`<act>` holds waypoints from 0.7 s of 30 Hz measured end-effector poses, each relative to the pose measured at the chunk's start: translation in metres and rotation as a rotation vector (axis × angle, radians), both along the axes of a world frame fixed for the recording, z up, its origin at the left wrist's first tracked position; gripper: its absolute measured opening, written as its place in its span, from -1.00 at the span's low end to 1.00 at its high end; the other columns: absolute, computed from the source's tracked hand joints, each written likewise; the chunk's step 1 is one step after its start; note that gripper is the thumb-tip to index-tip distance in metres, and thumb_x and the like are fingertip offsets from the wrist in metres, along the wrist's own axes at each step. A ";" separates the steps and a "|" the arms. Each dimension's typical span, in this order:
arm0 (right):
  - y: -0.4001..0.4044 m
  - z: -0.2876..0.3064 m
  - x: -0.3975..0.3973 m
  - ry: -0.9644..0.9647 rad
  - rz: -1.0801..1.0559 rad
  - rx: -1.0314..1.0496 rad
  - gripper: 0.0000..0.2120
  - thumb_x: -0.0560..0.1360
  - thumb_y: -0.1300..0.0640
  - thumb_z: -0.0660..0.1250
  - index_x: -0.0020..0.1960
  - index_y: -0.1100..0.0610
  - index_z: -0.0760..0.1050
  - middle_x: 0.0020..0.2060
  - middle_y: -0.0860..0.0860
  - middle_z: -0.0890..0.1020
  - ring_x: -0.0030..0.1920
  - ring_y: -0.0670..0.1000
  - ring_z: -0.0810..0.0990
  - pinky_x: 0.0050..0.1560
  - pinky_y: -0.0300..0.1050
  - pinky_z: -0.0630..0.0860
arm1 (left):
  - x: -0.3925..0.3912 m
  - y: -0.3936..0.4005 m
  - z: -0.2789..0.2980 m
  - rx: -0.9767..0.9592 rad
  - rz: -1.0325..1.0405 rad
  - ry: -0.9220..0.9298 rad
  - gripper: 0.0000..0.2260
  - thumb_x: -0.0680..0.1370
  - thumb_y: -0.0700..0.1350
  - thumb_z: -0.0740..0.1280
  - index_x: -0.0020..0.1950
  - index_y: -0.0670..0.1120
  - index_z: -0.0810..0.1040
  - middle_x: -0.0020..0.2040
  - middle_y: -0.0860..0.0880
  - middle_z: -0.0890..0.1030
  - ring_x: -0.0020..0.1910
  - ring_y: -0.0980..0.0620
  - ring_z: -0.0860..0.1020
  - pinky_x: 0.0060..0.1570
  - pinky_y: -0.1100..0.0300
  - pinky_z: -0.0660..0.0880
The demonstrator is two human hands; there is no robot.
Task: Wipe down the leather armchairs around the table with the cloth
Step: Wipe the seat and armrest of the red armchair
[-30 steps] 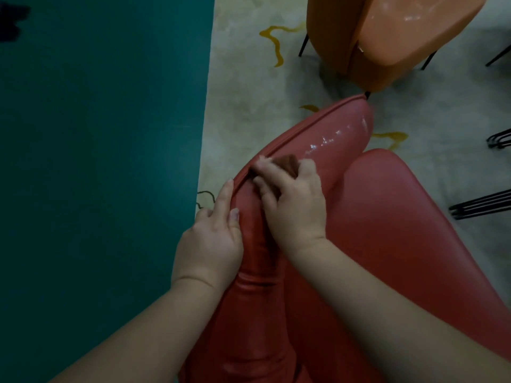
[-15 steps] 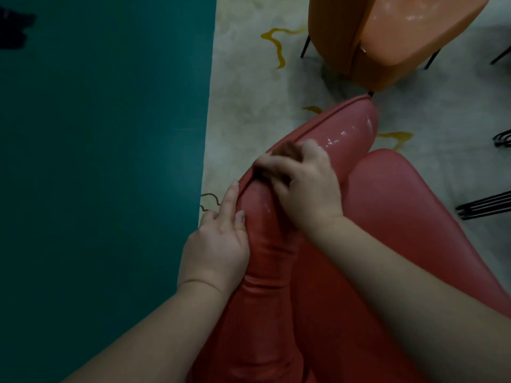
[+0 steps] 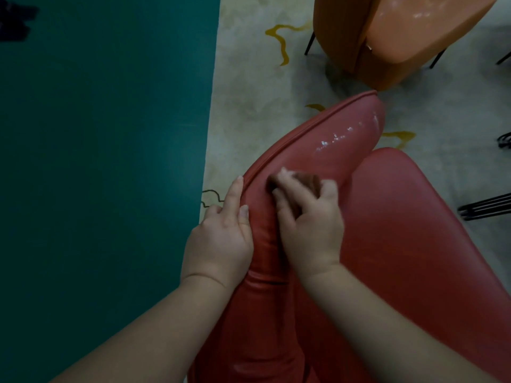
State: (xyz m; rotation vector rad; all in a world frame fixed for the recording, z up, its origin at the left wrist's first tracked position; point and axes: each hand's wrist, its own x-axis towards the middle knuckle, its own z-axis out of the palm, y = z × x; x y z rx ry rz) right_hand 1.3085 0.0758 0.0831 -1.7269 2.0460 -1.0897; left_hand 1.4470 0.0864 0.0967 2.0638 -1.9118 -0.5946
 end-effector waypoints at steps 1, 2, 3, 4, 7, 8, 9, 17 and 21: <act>0.016 0.000 0.008 0.003 0.071 -0.019 -0.70 0.52 -0.09 0.31 0.23 -0.13 0.59 0.03 0.03 0.51 -0.04 0.02 0.59 -0.04 -0.14 0.54 | 0.001 0.000 0.000 0.006 0.004 0.005 -0.51 0.56 0.14 -0.03 0.51 0.26 0.09 0.06 -0.15 0.55 -0.12 -0.24 0.54 -0.18 0.08 0.33; 0.027 0.000 0.011 0.008 0.152 -0.036 -0.70 0.53 -0.09 0.30 0.23 -0.12 0.59 0.03 0.03 0.52 -0.04 0.02 0.59 -0.04 -0.13 0.56 | 0.001 0.000 0.000 0.009 0.007 0.011 -0.51 0.56 0.13 -0.03 0.51 0.26 0.10 0.06 -0.15 0.55 -0.12 -0.25 0.54 -0.18 0.08 0.33; 0.027 0.000 0.006 0.031 0.204 -0.048 -0.70 0.53 -0.09 0.31 0.23 -0.11 0.59 0.01 0.05 0.52 -0.05 0.04 0.60 -0.06 -0.08 0.58 | 0.001 -0.001 0.000 0.007 0.006 0.011 -0.51 0.56 0.13 -0.03 0.51 0.26 0.10 0.06 -0.15 0.55 -0.12 -0.25 0.54 -0.18 0.08 0.33; 0.017 -0.001 -0.001 0.073 0.206 -0.050 -0.71 0.52 -0.09 0.31 0.22 -0.11 0.60 0.00 0.07 0.53 -0.06 0.08 0.59 -0.10 -0.02 0.59 | 0.000 -0.001 0.000 0.004 0.004 0.005 -0.52 0.57 0.12 -0.02 0.52 0.25 0.10 0.07 -0.15 0.55 -0.12 -0.25 0.54 -0.17 0.07 0.35; -0.023 -0.001 -0.021 0.061 -0.011 0.031 -0.69 0.49 -0.09 0.33 0.22 -0.14 0.59 0.00 0.12 0.50 -0.04 0.17 0.55 -0.07 0.11 0.56 | -0.001 -0.001 0.000 0.002 0.002 -0.013 -0.53 0.59 0.12 -0.02 0.52 0.25 0.09 0.08 -0.14 0.55 -0.11 -0.23 0.54 -0.16 0.07 0.35; -0.026 -0.001 -0.020 0.038 -0.062 0.060 -0.65 0.48 -0.12 0.33 0.26 -0.14 0.56 0.03 0.12 0.49 -0.02 0.17 0.54 -0.01 0.12 0.56 | -0.002 -0.001 0.000 0.004 -0.001 -0.014 -0.53 0.59 0.12 -0.03 0.52 0.26 0.07 0.08 -0.13 0.55 -0.10 -0.22 0.54 -0.17 0.09 0.32; -0.022 -0.001 -0.016 0.053 -0.077 0.070 -0.60 0.48 -0.16 0.32 0.30 -0.14 0.52 0.06 0.12 0.47 0.01 0.16 0.53 0.03 0.10 0.54 | -0.002 0.000 0.000 0.007 -0.005 -0.013 -0.53 0.58 0.13 -0.03 0.51 0.26 0.07 0.10 -0.13 0.54 -0.09 -0.22 0.54 -0.16 0.09 0.32; -0.041 -0.010 -0.043 -0.248 -0.098 -0.038 -0.66 0.56 0.03 0.30 0.34 -0.14 0.48 0.09 0.03 0.36 0.13 -0.15 0.41 0.23 -0.48 0.25 | -0.001 0.001 -0.001 0.002 0.000 -0.014 -0.53 0.58 0.14 -0.05 0.51 0.29 0.04 0.09 -0.13 0.54 -0.10 -0.21 0.54 -0.16 0.08 0.31; -0.089 -0.005 -0.059 -0.292 -0.305 0.042 -0.67 0.58 -0.09 0.24 0.34 -0.16 0.48 0.19 0.09 0.37 0.27 0.07 0.43 0.32 -0.28 0.24 | -0.001 0.000 -0.002 -0.003 -0.007 -0.012 -0.53 0.58 0.14 -0.05 0.51 0.28 0.05 0.08 -0.13 0.54 -0.10 -0.21 0.53 -0.16 0.10 0.24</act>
